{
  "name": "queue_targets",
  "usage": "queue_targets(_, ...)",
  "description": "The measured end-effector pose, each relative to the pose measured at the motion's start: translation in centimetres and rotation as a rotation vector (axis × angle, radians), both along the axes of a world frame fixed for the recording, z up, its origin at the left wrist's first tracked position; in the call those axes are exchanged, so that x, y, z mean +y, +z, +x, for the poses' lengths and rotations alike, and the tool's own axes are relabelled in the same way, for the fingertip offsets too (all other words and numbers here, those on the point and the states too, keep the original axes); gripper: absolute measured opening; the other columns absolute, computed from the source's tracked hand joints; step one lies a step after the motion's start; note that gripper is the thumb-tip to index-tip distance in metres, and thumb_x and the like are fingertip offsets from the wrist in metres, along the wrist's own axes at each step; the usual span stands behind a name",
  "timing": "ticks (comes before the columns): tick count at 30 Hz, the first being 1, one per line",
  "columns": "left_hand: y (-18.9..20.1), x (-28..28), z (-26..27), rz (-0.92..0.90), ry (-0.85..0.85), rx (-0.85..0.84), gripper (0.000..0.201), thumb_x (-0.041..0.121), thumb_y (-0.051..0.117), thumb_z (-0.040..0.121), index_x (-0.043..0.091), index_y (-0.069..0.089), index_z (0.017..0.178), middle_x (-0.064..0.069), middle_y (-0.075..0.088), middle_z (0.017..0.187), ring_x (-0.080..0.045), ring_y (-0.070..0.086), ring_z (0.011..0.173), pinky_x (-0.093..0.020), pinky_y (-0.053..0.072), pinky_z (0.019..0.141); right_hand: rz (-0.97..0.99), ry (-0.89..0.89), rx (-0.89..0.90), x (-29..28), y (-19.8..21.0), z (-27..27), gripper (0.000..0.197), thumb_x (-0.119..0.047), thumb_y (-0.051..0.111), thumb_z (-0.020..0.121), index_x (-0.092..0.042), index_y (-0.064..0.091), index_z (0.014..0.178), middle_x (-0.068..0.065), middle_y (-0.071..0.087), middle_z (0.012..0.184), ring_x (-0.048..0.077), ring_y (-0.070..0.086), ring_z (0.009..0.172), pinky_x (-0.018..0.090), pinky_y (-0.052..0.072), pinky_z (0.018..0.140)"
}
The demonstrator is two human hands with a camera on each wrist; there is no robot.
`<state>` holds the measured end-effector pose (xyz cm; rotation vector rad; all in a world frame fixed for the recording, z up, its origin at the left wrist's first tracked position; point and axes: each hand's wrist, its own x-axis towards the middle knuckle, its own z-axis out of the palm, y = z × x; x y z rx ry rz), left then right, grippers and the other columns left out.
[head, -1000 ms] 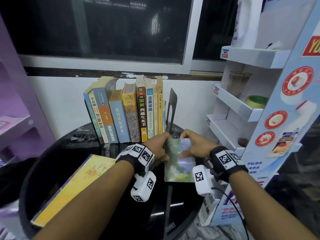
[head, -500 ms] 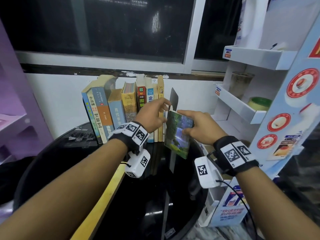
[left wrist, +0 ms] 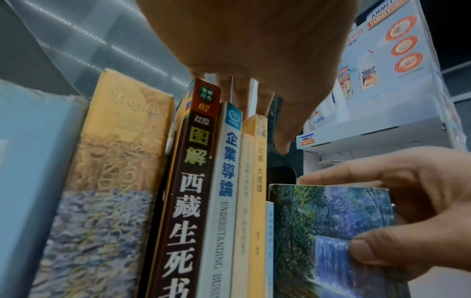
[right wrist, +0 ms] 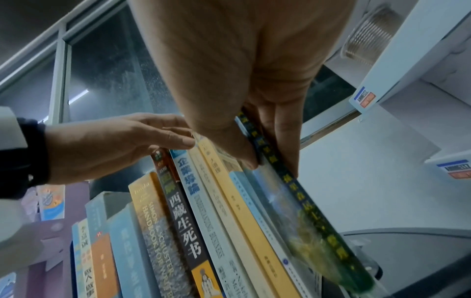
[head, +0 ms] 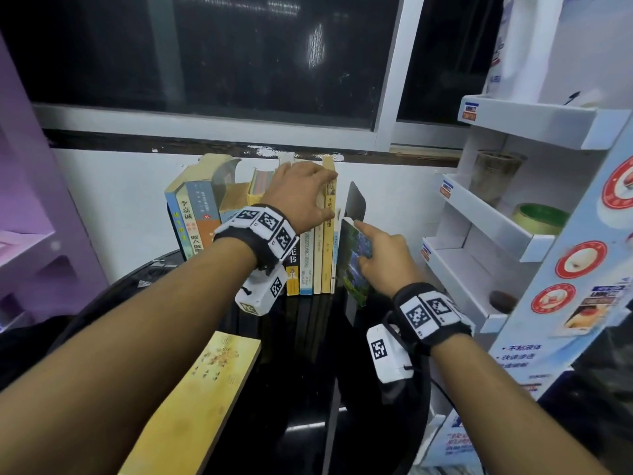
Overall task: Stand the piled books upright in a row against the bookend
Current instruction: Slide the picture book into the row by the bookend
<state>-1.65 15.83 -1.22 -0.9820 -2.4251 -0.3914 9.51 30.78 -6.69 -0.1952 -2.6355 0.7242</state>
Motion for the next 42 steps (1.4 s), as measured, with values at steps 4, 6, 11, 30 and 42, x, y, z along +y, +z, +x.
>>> queue_targets(4,-0.4,-0.1,-0.9,-0.018,0.006,-0.005,0.070,0.047,0.066,0.080,0.032,0.036,0.142,0.006,0.040,0.147,-0.018,0.033,0.137,-0.046,0.017,0.116,-0.030,0.019,0.018,-0.4,-1.1,-1.7,0.055,-0.007,0.056,0.091,-0.029,0.045,0.141,0.015,0.066,0.113,0.032,0.064,0.103,0.037,0.049,0.094)
queue_targets(6,-0.6,-0.2,-1.1,0.000,-0.004,0.007,0.068,0.043,0.068,0.080,0.034,0.038,0.140,0.008,0.042,0.146,-0.017,0.035,0.136,-0.045,0.019,0.115,-0.077,0.025,0.020,-0.3,-1.9,-2.7,0.058,-0.006,0.057,0.091,-0.030,0.043,0.142,0.015,0.065,0.116,0.030,0.064,0.105,0.035,0.048,0.096)
queue_targets(11,-0.6,-0.6,-1.2,0.082,-0.033,0.035,0.058,0.036,0.070,0.080,0.034,0.047,0.133,0.011,0.049,0.139,-0.015,0.044,0.128,-0.038,0.023,0.109,-0.171,0.070,-0.009,-0.1,-3.0,-4.1,0.066,-0.002,0.058,0.090,-0.030,0.037,0.146,0.009,0.063,0.125,0.021,0.063,0.103,0.026,0.046,0.094)
queue_targets(30,-0.8,-0.5,-1.7,0.116,0.000,0.011,0.055,0.037,0.071,0.079,0.038,0.050,0.131,0.011,0.051,0.136,-0.017,0.046,0.122,-0.039,0.025,0.108,-0.203,0.150,-0.149,0.7,-4.0,-6.7,0.080,0.001,0.060,0.088,-0.038,0.024,0.149,0.004,0.063,0.122,0.015,0.065,0.099,0.032,0.054,0.090)
queue_targets(42,-1.0,-0.5,-1.9,0.123,-0.004,0.013,0.056,0.036,0.072,0.079,0.037,0.051,0.130,0.012,0.052,0.135,-0.016,0.046,0.120,-0.036,0.025,0.106,-0.183,0.146,-0.103,0.7,-4.8,-7.3,0.077,0.001,0.058,0.089,-0.038,0.026,0.147,0.006,0.063,0.121,0.020,0.066,0.104,0.027,0.053,0.082)
